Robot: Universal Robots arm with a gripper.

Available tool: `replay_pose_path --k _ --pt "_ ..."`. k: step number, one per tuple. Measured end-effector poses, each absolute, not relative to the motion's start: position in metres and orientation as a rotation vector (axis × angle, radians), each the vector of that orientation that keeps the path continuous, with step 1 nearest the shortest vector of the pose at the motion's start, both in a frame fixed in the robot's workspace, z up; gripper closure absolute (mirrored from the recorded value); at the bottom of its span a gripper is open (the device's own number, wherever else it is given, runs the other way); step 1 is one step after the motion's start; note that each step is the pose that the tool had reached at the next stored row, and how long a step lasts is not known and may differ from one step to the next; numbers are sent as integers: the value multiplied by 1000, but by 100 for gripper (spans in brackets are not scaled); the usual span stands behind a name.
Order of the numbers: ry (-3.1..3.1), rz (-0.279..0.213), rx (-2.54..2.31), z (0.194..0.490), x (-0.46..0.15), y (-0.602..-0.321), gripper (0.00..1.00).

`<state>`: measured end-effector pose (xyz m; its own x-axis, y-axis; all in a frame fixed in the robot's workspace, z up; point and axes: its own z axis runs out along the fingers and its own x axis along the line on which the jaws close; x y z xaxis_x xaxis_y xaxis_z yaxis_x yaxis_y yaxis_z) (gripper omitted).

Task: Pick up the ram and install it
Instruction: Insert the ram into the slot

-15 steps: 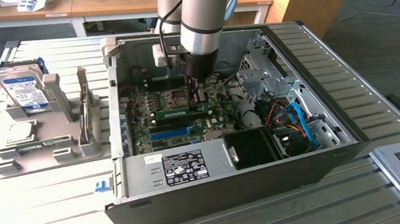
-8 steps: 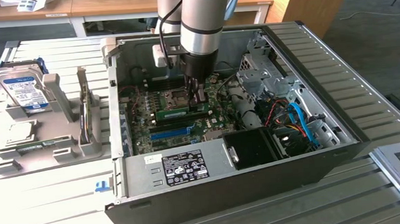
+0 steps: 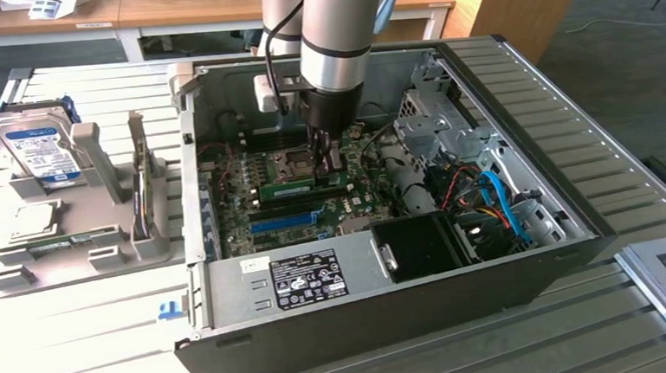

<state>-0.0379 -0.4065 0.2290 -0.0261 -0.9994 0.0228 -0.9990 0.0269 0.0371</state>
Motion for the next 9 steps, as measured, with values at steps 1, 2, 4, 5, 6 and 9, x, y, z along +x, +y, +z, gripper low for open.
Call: replay_pose_path --k 1,2,4,5,6,9 --pt "-2220 -16 2162 229 -38 -407 88" --pt "-2220 -16 2162 229 -38 -407 88" --pt "-2220 -16 2162 229 -38 -407 88" --pt "-2220 -16 2162 229 -38 -407 88" --pt "-2220 -16 2162 229 -38 -407 88" --pt "-2220 -16 2162 229 -38 -407 88"
